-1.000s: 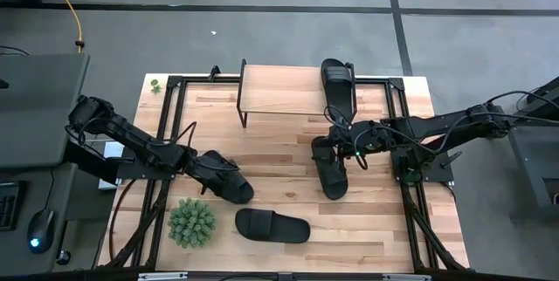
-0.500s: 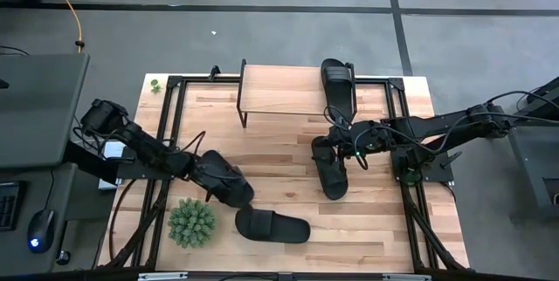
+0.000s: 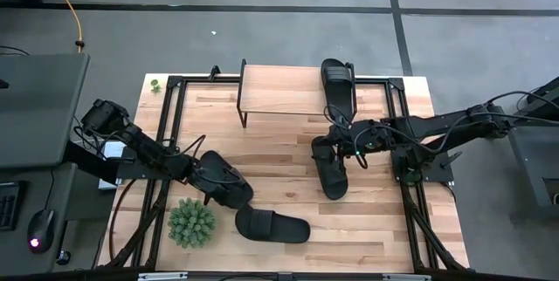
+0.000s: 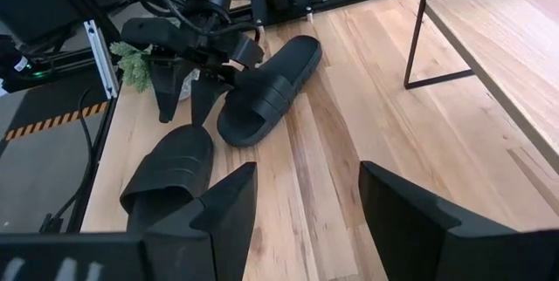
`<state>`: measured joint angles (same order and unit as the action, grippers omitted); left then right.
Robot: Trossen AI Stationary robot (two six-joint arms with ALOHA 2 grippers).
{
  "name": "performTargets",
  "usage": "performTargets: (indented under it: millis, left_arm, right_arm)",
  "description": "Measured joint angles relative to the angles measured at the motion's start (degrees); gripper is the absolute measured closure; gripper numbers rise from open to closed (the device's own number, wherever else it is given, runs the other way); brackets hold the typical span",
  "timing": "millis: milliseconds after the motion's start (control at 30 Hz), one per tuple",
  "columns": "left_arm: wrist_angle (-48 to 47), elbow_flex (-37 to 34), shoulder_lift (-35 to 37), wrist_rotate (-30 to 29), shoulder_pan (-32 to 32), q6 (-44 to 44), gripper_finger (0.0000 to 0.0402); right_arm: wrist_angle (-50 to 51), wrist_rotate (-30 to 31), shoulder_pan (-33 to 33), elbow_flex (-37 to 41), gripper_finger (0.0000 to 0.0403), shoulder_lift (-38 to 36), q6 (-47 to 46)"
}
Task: Pick and place slides into the shelf
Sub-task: Put the black slipper on the shelf
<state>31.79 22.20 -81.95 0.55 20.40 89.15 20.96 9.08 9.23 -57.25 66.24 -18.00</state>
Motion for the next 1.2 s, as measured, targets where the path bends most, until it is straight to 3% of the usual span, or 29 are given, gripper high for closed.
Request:
performTargets:
  millis: [333, 600, 933, 1200]
  left_arm:
    - [-1.14, 0.64, -0.26, 0.15, 0.0, 1.36, 0.0131]
    - [-1.92, 5.59, -6.38, 4.85, -0.13, -1.31, 0.0131]
    - [-1.34, 5.7, -7.54, 4.1, -0.08, -0.22, 0.0131]
    - [-0.14, 9.63, -13.87, 5.99, -0.07, -0.45, 0.0131]
  right_arm:
    - [-0.06, -0.04, -0.35, 0.0, 0.021, 0.0, 0.02]
    - [-0.3, -0.02, -0.35, 0.0, 0.021, 0.0, 0.02]
    - [-0.56, -0.7, -0.35, 0.0, 0.021, 0.0, 0.06]
    - [-0.68, -1.44, -0.36, 0.0, 0.021, 0.0, -0.09]
